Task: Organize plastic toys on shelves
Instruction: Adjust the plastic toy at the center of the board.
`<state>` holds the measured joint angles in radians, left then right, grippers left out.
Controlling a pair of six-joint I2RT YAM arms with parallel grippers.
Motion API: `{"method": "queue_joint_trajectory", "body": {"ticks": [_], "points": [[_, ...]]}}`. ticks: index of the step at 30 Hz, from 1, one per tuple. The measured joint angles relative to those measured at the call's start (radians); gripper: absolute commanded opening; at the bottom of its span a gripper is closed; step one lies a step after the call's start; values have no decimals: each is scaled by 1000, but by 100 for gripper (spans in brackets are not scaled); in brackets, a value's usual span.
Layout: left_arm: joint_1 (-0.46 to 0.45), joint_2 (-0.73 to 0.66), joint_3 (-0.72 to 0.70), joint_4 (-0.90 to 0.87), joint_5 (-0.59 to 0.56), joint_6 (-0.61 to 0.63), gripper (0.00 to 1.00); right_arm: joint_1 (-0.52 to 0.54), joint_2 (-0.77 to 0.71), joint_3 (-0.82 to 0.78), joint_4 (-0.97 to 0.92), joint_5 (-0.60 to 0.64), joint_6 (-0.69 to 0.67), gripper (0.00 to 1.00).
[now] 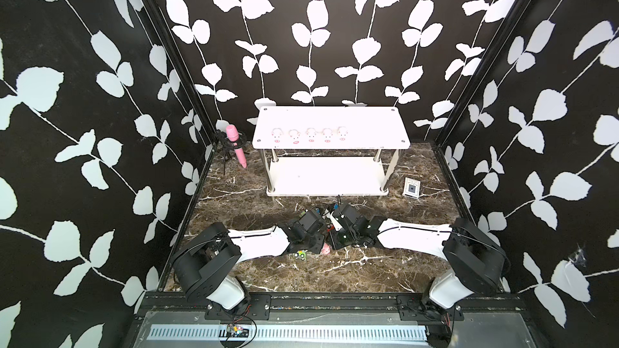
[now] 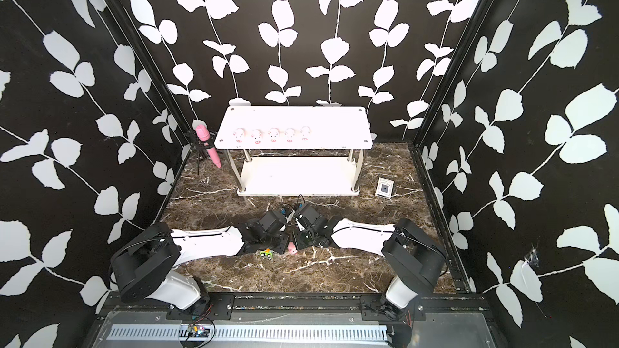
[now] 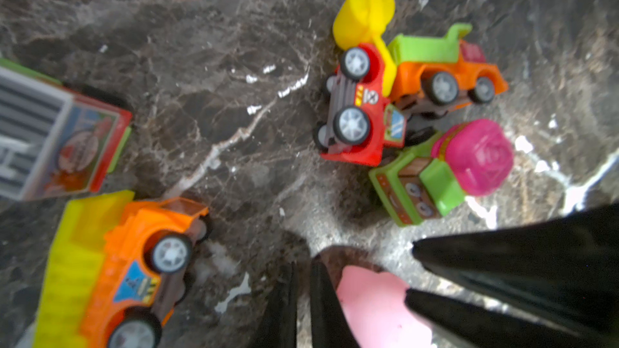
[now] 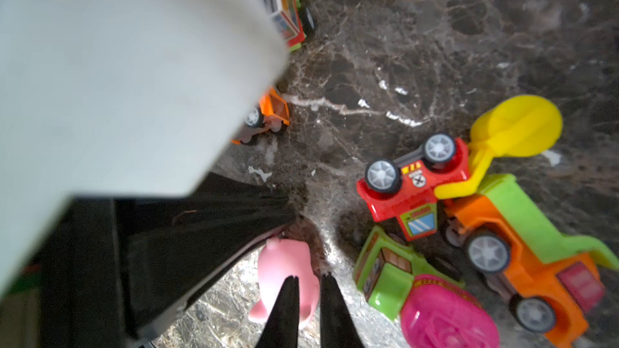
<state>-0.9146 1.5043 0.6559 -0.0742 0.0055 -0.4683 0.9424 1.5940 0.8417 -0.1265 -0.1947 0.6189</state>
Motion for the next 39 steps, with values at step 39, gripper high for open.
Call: {"method": "queue_joint_trajectory", "body": {"ticks": [39], "points": [[36,40,43,-60,173,-37,5,8,50,-6,-41,27,0,15]]}}
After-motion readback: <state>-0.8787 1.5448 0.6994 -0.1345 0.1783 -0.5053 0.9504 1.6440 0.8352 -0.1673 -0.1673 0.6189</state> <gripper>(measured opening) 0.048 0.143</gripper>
